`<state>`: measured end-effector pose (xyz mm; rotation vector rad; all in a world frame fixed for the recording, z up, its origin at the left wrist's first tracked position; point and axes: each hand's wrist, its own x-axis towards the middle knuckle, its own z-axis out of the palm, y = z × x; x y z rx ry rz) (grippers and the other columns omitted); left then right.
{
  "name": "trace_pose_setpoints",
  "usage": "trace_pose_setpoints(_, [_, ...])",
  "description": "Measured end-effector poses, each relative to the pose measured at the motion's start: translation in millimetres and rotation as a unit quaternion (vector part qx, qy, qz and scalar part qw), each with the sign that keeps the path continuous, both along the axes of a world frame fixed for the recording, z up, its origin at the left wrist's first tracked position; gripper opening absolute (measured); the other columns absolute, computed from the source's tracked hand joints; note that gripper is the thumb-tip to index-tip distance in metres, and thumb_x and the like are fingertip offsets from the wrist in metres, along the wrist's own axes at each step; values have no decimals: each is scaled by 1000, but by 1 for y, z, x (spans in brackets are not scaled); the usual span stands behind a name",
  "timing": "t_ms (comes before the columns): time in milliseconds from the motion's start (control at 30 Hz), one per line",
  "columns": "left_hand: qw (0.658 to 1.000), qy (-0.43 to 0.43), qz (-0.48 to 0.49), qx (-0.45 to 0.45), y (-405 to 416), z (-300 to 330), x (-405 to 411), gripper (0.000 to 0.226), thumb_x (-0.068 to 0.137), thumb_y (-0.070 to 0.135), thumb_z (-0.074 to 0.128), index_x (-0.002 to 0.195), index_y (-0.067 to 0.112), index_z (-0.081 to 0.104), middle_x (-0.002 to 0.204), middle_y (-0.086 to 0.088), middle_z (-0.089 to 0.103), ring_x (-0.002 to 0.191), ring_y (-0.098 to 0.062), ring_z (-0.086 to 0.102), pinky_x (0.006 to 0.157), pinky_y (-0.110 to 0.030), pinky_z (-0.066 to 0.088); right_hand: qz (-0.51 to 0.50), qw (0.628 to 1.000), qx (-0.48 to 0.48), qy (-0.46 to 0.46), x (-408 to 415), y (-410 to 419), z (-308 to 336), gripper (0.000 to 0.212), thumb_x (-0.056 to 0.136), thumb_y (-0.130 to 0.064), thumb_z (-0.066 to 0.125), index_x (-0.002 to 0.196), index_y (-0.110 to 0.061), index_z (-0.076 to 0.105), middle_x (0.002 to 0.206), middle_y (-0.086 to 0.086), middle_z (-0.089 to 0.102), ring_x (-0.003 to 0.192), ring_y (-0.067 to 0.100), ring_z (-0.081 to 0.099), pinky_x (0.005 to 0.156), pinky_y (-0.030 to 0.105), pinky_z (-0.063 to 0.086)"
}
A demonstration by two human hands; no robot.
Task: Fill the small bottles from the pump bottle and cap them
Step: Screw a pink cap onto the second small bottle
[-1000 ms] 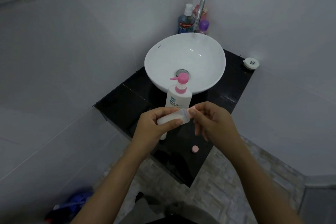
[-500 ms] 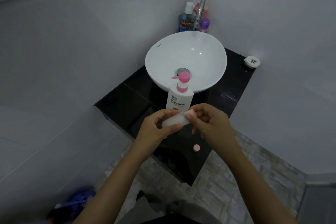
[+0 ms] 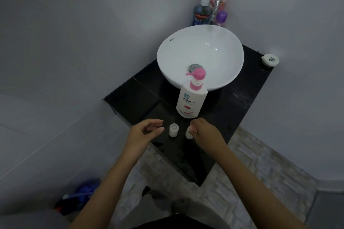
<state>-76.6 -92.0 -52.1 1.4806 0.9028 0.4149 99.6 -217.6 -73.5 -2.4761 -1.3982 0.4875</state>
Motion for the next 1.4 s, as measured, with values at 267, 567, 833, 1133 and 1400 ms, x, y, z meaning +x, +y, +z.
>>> trace_pose_setpoints(267, [1000,16,-15,13,5,-26,3,23,81,10,69,104,11,69,102,-3,71,84,-2,65,71,-5,49,-9,1000,-9,-6,2,5,-13,31,95,-23,49,122,-10,55,116,9,59,93,29,62,74,33,46])
trace_pose_setpoints(567, [990,77,-98,68,15,-64,30,51,71,13,79,118,21,61,116,2,58,101,-10,54,79,-10,42,-84,996,6,32,2,-17,-3,54,91,-34,57,140,-18,42,130,4,57,111,19,59,90,29,46])
trace_pose_setpoints(833, [980,106,-141,92,17,-84,50,44,69,5,79,109,15,65,112,-1,60,98,-11,55,76,-9,38,-179,982,7,51,8,-52,-3,45,89,-33,61,130,-15,54,106,7,63,93,20,61,77,27,47])
trace_pose_setpoints(1133, [981,89,-144,94,22,-82,47,31,74,11,75,102,19,65,105,3,67,97,-5,60,84,-17,43,-176,980,-82,49,9,-54,-28,46,88,-40,59,126,-13,54,120,8,58,102,24,61,78,30,47])
trace_pose_setpoints(1400, [992,35,-104,56,16,-57,30,31,77,12,74,99,28,61,103,13,65,98,2,61,85,-15,47,-139,975,-166,54,6,-42,-41,25,90,-31,57,101,-9,56,108,11,57,93,28,60,74,35,48])
